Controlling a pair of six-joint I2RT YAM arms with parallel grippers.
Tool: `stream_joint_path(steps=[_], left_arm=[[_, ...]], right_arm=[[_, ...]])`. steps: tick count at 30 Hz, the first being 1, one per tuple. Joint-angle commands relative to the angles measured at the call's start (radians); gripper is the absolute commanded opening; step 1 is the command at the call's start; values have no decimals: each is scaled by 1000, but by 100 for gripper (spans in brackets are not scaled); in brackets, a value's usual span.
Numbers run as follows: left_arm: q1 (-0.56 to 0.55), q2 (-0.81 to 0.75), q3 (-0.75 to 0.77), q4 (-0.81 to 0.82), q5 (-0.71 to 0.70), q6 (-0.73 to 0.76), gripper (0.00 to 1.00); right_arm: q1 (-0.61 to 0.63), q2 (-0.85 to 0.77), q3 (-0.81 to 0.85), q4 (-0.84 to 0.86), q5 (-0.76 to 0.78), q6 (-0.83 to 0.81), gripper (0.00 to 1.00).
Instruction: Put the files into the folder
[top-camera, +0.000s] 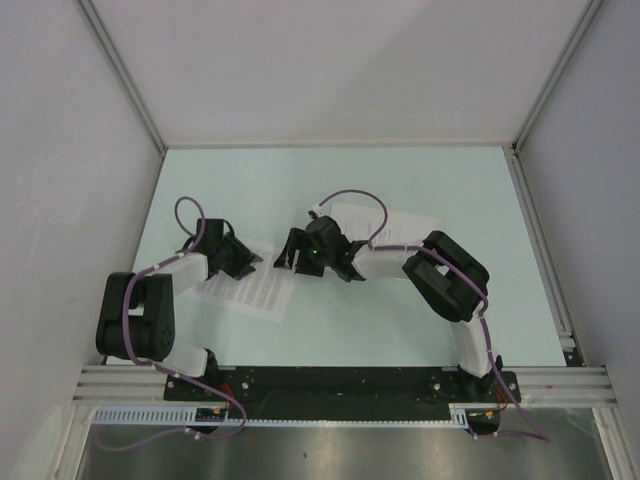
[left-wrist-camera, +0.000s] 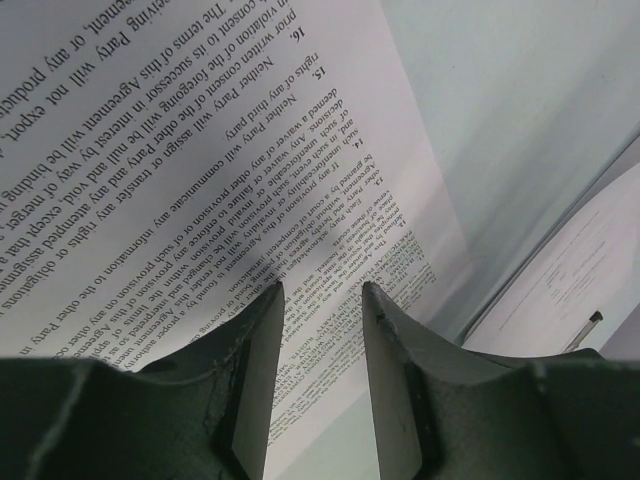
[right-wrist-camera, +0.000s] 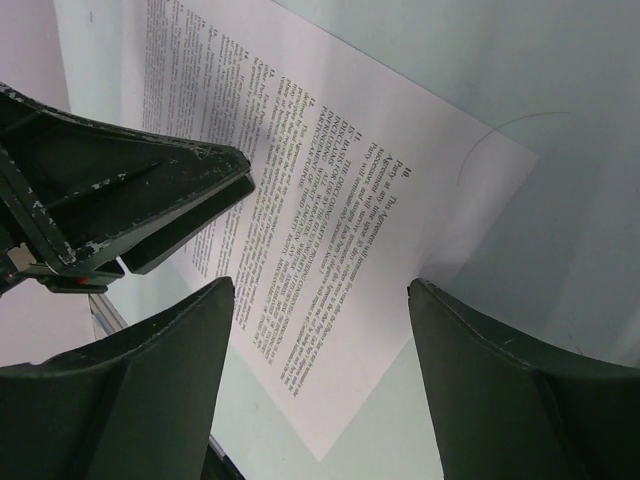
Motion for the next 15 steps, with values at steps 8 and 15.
stream_joint_path(steps=[8, 15], left_arm=[[2, 17, -74, -13, -5, -40, 42], [3, -3, -50, -16, 24, 18, 34]], right_arm=[[11, 21, 12, 45, -40, 22, 79], [-36, -63, 22, -13, -11, -295, 91]])
